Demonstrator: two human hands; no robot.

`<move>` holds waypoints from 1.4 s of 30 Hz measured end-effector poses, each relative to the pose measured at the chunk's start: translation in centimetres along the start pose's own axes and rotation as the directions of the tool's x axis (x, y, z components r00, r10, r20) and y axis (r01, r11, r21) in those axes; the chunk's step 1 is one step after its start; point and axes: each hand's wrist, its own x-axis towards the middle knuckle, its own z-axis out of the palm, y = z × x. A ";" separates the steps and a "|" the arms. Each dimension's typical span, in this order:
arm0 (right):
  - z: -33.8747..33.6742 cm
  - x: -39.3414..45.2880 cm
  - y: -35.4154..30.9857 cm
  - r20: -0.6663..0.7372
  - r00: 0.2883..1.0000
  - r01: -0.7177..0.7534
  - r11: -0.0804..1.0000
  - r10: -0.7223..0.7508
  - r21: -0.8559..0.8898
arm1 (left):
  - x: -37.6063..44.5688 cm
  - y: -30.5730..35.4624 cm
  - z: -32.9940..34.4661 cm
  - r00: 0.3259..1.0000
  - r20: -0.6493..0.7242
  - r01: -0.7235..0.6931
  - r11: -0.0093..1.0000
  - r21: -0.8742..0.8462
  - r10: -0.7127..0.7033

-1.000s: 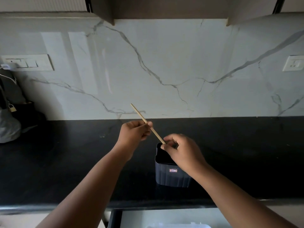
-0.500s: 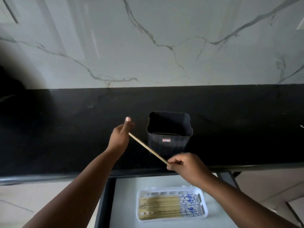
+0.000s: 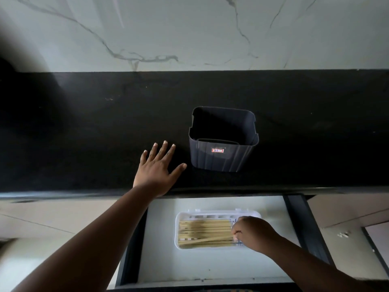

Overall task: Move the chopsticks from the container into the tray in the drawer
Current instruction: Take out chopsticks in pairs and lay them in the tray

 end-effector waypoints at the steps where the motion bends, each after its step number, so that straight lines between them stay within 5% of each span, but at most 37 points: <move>1: 0.4 0.3 -0.1 0.025 1.000 -0.002 1.000 0.002 -0.010 | 0.0 0.0 0.0 1.000 -0.002 0.001 1.000 -0.002 -0.001; 9: 2.4 1.3 -0.6 -0.005 0.998 0.061 0.991 -0.062 -0.122 | 0.1 0.0 -0.2 1.000 -0.005 0.002 1.000 -0.021 -0.002; 29: 1.6 -1.4 -1.3 -0.169 0.985 0.043 0.999 -0.040 0.019 | 0.3 -0.2 0.3 0.999 -0.048 -0.015 0.999 -0.041 0.013; 42: -0.4 -9.8 -2.0 -0.626 0.771 0.116 0.993 -0.115 -0.040 | -5.9 0.8 0.5 0.995 0.095 -0.039 0.999 0.021 0.037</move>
